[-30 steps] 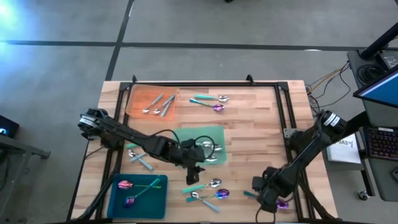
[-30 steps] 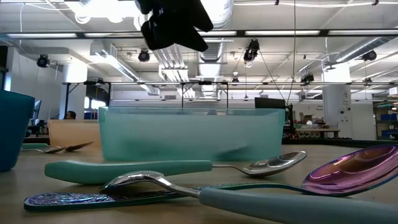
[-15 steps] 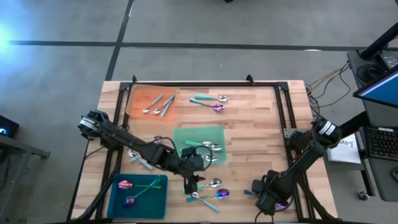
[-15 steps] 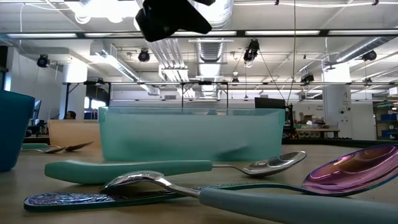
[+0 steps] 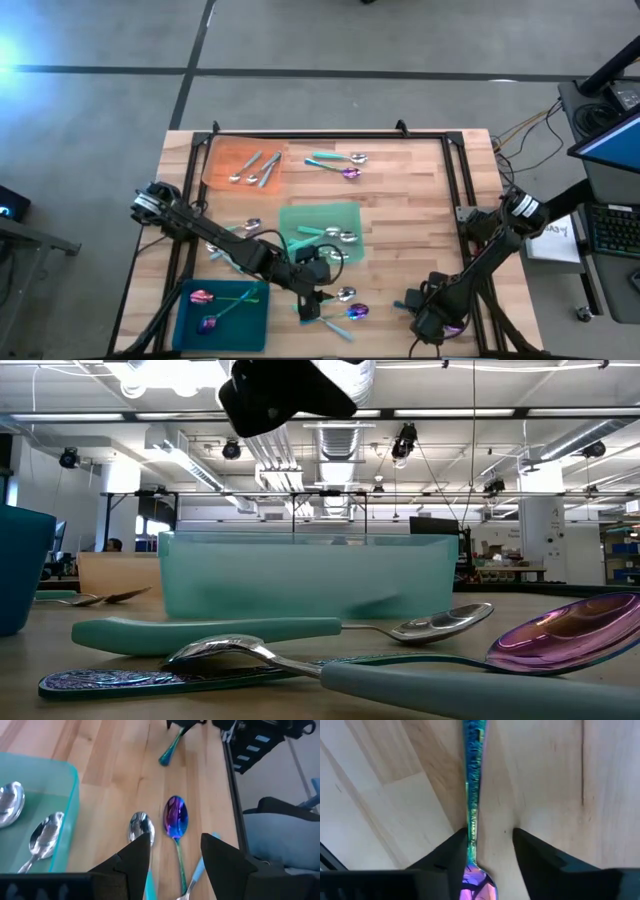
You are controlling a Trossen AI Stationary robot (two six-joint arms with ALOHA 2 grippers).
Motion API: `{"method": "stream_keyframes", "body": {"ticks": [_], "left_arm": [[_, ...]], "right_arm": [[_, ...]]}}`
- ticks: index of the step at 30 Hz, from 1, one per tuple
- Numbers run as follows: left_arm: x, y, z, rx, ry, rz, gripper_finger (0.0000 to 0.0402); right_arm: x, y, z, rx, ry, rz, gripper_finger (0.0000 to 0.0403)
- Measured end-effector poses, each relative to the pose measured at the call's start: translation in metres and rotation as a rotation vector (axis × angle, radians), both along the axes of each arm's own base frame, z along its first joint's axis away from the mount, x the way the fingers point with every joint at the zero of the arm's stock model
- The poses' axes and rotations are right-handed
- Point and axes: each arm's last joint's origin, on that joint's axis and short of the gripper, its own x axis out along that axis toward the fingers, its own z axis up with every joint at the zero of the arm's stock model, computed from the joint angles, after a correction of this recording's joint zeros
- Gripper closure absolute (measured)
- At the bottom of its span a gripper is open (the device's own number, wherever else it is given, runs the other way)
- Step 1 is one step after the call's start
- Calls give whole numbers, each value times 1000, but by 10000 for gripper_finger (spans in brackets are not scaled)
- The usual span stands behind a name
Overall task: Sort silverware by color (type)
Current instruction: Put the iridescent spoon into the blue bin
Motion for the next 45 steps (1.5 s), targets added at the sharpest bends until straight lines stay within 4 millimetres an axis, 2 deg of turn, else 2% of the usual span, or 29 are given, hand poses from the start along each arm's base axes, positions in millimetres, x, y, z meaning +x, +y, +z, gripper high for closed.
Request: {"method": "stream_keyframes", "body": {"ticks": [11,20,24,28,33,40,45], "left_arm": [[1,0,1,10,-20,-12,241],[11,5,-17,-8,37,19,241],[14,2,-14,76,-11,19,242],[15,1,-7,184,-55,-10,242],[16,4,-1,292,-79,19,242],[18,6,2,349,-127,118,242],[25,8,17,455,-298,261,242]], "right_arm": [[1,0,-3,-21,-32,20,386],[1,-1,0,-30,-55,9,392],[1,-2,12,-26,-113,0,393],[6,-10,26,-111,-293,-32,393],[12,-24,53,-212,-548,-64,393],[21,-46,88,-563,-1001,-95,394],[28,-48,102,-783,-1203,-68,394]]}}
